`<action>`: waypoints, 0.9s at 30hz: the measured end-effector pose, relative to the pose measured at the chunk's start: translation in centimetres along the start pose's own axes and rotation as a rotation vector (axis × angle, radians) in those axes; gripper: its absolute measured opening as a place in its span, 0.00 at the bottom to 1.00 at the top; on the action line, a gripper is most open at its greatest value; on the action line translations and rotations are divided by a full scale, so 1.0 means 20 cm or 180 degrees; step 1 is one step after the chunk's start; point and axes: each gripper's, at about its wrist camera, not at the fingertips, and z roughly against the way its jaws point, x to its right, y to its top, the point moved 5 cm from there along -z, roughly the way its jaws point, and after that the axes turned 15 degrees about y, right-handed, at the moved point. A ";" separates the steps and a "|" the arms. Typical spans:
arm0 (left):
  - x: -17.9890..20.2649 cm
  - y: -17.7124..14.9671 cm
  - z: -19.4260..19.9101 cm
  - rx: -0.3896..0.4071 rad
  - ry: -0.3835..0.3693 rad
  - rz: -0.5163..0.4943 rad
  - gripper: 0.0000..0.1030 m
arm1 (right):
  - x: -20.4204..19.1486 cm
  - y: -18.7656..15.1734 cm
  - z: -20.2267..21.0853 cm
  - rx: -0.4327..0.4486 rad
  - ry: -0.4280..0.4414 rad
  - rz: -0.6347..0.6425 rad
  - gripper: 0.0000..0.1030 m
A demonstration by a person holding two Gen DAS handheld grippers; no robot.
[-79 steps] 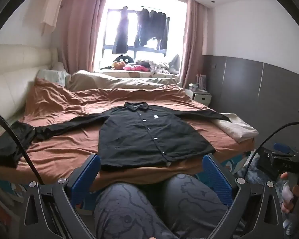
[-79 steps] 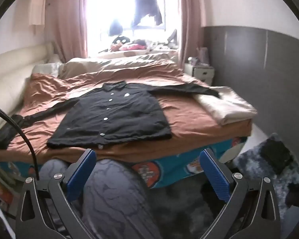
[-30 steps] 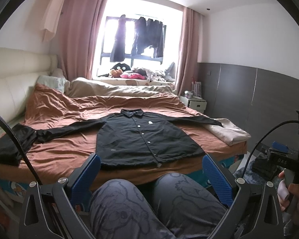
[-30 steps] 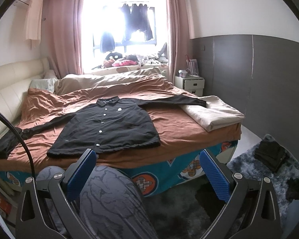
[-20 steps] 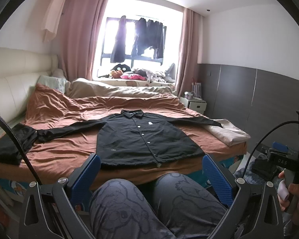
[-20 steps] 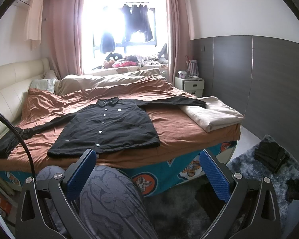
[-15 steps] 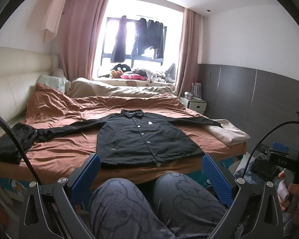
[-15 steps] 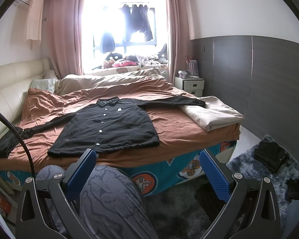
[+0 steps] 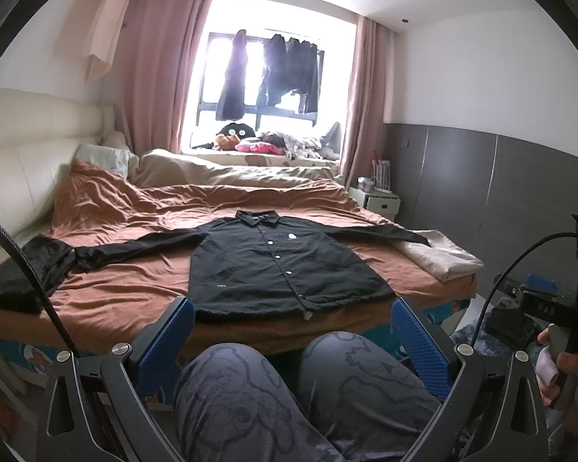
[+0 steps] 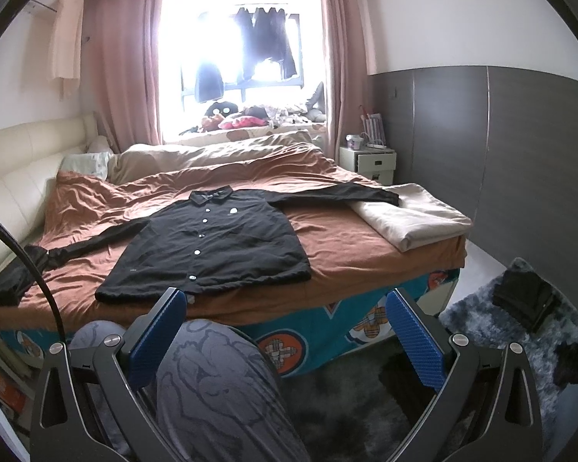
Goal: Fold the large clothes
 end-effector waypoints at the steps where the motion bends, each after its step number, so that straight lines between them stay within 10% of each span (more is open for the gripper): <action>1: 0.00 0.00 0.00 0.0000 -0.0003 -0.0002 1.00 | -0.01 0.00 0.00 0.0003 0.0001 0.0004 1.00; 27: -0.17 0.03 -0.05 -0.0060 0.0186 0.0232 1.00 | -0.05 0.04 -0.18 -0.0149 0.0186 0.0003 1.00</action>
